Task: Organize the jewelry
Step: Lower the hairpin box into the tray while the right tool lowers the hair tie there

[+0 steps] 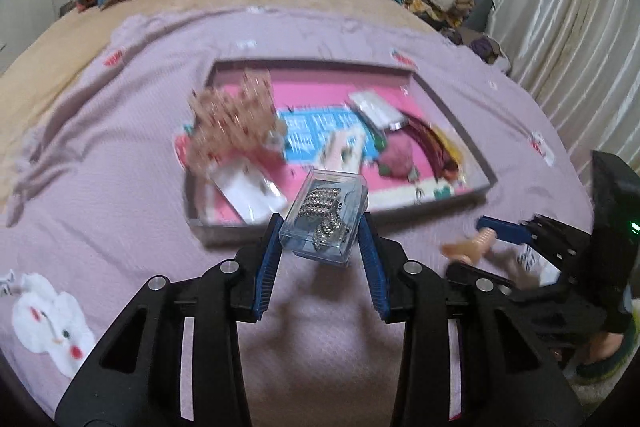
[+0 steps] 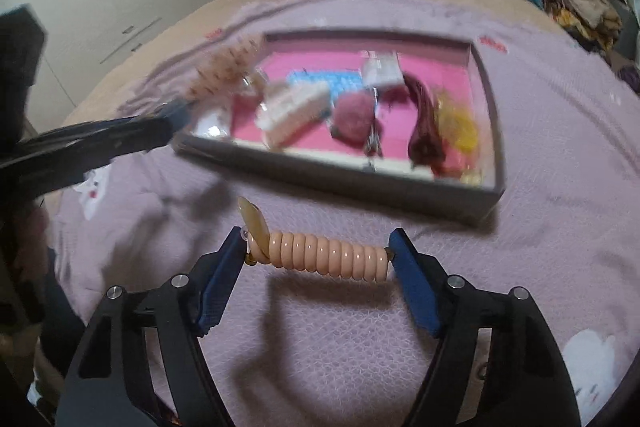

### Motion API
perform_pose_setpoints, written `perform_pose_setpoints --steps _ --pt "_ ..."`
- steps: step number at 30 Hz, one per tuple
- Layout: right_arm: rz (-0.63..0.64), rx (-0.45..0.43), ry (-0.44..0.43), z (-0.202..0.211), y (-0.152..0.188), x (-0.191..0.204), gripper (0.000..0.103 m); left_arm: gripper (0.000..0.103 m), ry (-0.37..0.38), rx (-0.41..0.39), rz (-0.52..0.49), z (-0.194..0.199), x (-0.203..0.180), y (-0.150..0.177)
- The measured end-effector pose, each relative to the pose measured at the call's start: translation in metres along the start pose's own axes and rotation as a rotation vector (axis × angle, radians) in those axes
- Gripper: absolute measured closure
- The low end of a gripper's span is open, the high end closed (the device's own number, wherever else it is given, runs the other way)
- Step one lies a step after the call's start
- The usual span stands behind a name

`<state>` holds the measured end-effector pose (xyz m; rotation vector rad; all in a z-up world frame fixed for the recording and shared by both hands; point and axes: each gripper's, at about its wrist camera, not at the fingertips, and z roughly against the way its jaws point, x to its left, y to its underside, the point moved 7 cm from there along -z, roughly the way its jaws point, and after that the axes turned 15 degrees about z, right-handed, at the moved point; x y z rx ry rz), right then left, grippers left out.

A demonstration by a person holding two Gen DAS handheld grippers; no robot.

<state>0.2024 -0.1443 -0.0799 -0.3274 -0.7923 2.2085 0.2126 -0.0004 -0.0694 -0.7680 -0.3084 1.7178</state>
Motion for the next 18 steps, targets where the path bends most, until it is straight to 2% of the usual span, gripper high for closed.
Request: perform_pose_setpoints --steps 8,18 --pt "0.024 -0.100 0.100 0.035 -0.041 -0.028 0.031 0.073 -0.024 -0.054 0.012 -0.004 0.001 -0.040" --pt "0.003 -0.103 0.178 0.020 -0.064 -0.065 0.031 0.073 -0.056 -0.030 0.014 -0.037 0.005 -0.055"
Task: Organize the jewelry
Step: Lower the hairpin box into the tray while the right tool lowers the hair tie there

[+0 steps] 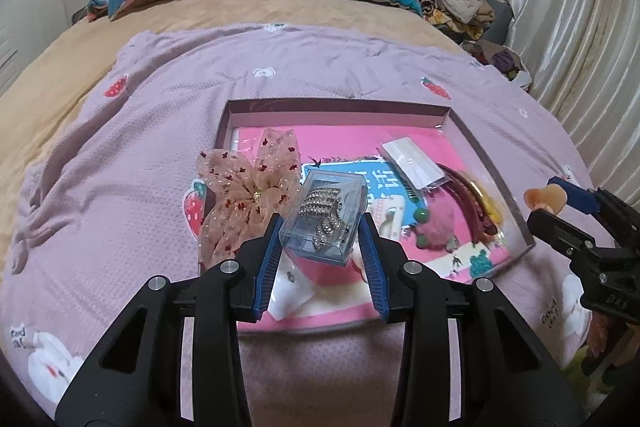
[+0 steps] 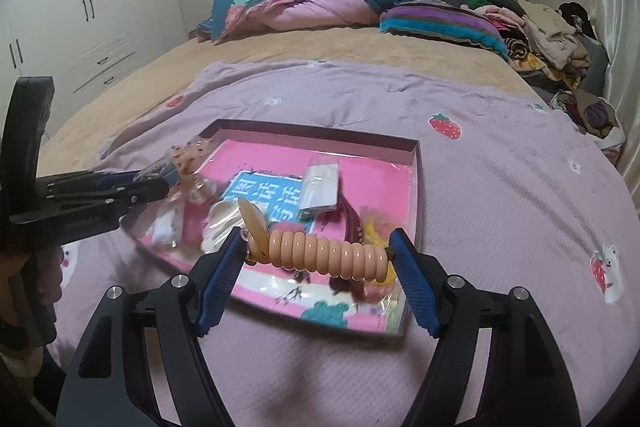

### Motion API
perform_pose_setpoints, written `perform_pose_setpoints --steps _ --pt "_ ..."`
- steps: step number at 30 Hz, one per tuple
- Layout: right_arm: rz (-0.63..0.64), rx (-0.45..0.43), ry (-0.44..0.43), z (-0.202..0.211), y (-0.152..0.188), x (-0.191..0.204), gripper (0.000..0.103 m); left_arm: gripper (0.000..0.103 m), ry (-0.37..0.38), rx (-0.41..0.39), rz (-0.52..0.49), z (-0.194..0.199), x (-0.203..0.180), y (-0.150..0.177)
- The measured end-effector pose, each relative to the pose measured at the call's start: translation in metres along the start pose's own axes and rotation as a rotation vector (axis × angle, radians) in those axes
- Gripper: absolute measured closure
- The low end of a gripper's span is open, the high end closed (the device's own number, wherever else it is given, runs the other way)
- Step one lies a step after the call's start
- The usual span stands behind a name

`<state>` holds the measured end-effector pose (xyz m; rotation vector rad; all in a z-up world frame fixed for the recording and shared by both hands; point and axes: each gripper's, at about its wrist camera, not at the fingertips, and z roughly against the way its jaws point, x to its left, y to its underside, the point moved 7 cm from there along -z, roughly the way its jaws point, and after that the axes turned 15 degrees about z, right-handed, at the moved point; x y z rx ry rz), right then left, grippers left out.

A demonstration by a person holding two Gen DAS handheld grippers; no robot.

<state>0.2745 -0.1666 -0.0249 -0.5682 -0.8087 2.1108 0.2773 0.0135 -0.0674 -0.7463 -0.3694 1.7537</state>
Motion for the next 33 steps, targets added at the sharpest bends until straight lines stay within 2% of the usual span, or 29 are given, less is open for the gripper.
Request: perform_pose_setpoints --steps 17,33 --pt "0.013 0.089 -0.024 -0.051 0.006 0.014 0.031 0.073 -0.012 0.042 0.016 -0.026 0.009 0.005" --pt "0.029 0.127 -0.065 -0.058 0.026 0.036 0.030 0.073 0.001 0.069 -0.011 -0.039 -0.002 0.010"
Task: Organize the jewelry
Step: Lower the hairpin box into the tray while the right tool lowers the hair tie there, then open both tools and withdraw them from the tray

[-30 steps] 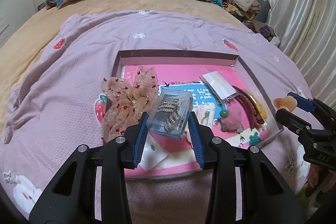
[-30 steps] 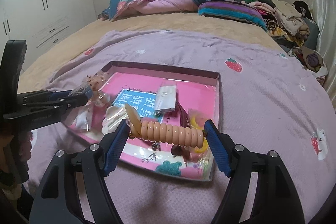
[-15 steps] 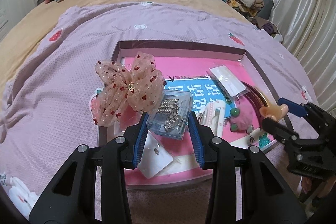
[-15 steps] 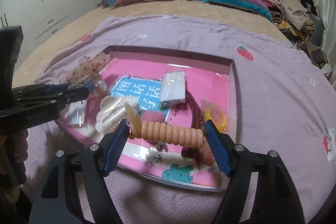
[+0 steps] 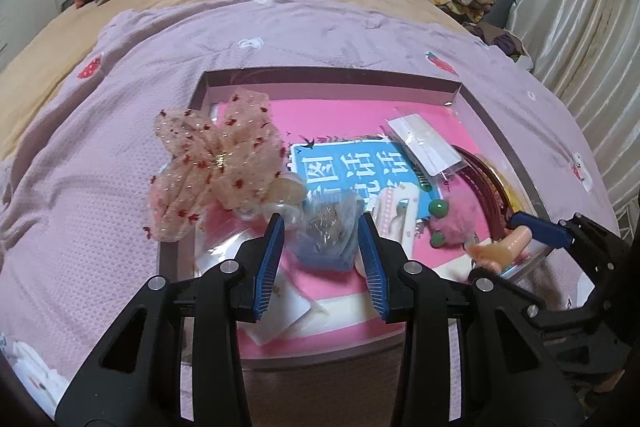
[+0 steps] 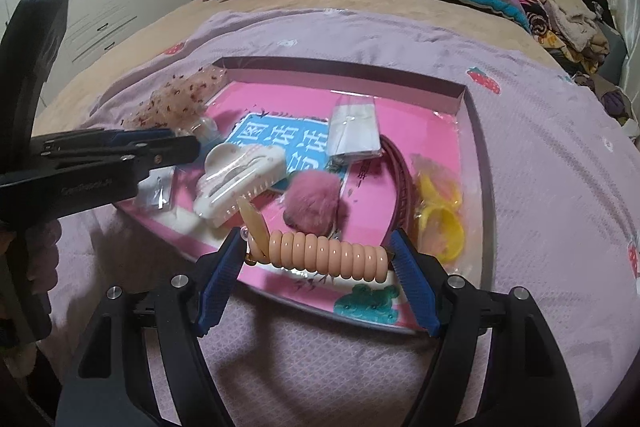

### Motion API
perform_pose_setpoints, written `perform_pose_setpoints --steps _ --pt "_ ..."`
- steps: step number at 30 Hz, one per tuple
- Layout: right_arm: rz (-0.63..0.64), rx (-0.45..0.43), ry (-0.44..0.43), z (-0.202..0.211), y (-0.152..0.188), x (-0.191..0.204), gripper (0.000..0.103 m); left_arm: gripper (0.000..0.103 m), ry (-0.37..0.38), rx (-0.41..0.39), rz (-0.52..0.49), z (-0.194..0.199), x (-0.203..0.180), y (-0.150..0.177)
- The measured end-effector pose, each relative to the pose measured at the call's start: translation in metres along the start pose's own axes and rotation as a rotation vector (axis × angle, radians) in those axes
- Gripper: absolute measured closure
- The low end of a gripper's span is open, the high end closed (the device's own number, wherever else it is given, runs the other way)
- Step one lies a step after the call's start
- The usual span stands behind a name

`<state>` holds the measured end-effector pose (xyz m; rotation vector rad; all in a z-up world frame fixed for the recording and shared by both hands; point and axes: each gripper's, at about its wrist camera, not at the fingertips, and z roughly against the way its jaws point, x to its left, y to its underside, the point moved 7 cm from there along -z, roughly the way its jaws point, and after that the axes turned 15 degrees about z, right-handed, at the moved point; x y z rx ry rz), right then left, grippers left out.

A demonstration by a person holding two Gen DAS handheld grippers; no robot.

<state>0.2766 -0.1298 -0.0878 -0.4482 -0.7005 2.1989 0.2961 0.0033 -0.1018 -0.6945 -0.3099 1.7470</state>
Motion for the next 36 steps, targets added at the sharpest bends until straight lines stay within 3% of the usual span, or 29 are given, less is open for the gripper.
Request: perform_pose_setpoints --steps 15,32,36 --pt "-0.025 -0.021 0.001 0.013 0.003 0.000 0.021 0.073 -0.001 -0.009 -0.005 0.005 -0.010 -0.004" --pt "-0.101 -0.102 0.052 0.078 0.015 -0.019 0.008 0.073 0.022 -0.073 -0.026 0.050 -0.037 -0.009" --pt "-0.113 -0.122 0.066 0.096 0.019 -0.020 0.006 0.065 0.029 -0.100 -0.031 0.069 -0.043 -0.009"
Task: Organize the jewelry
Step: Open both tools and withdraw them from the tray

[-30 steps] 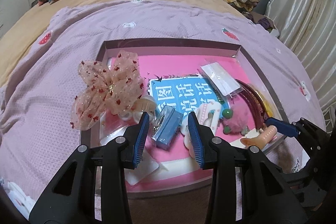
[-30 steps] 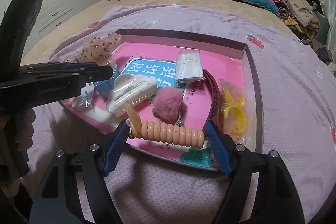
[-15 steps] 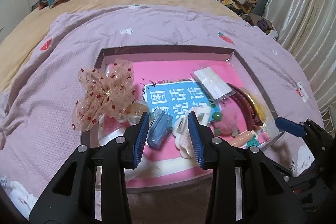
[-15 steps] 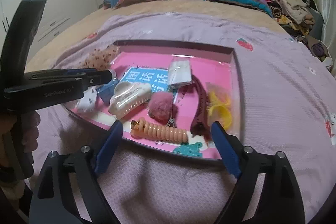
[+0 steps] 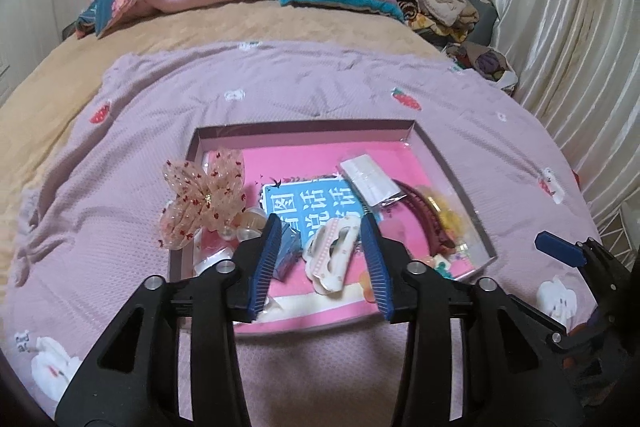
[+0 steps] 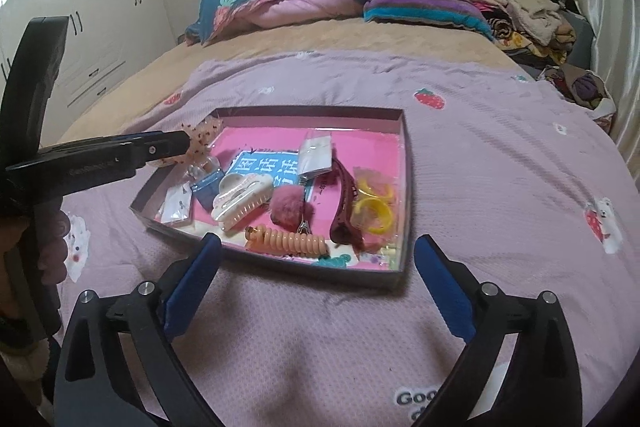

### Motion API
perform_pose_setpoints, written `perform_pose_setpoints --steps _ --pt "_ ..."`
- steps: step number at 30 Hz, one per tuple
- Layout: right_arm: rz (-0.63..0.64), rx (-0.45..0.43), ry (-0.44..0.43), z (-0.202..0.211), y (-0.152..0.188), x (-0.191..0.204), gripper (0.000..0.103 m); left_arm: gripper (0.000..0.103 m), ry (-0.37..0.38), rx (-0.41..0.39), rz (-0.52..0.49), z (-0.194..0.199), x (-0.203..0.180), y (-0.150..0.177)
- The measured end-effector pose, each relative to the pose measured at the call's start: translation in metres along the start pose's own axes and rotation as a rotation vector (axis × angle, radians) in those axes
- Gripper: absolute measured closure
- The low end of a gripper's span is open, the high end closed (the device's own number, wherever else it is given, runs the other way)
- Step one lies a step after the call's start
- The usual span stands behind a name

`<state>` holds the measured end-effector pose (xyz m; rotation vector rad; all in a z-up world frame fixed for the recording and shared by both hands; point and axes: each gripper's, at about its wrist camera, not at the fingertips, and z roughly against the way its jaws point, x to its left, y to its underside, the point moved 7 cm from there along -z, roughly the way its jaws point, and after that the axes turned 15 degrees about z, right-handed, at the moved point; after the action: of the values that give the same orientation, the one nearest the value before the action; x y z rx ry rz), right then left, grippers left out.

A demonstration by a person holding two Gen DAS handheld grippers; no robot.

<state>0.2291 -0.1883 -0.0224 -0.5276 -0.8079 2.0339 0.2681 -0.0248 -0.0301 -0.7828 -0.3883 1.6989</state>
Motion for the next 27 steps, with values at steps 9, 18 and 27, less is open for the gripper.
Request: perform_pose_setpoints --steps 9,18,27 --pt "-0.017 -0.047 0.021 0.038 0.004 0.000 0.005 0.043 0.012 -0.066 0.005 0.043 -0.009 0.005" --pt "-0.019 -0.084 0.049 0.070 0.010 0.003 0.004 0.013 0.011 -0.088 0.019 0.076 -0.006 0.030" --pt "-0.017 -0.099 0.056 0.084 0.023 0.012 0.004 0.010 -0.027 -0.112 0.045 0.092 0.014 0.058"
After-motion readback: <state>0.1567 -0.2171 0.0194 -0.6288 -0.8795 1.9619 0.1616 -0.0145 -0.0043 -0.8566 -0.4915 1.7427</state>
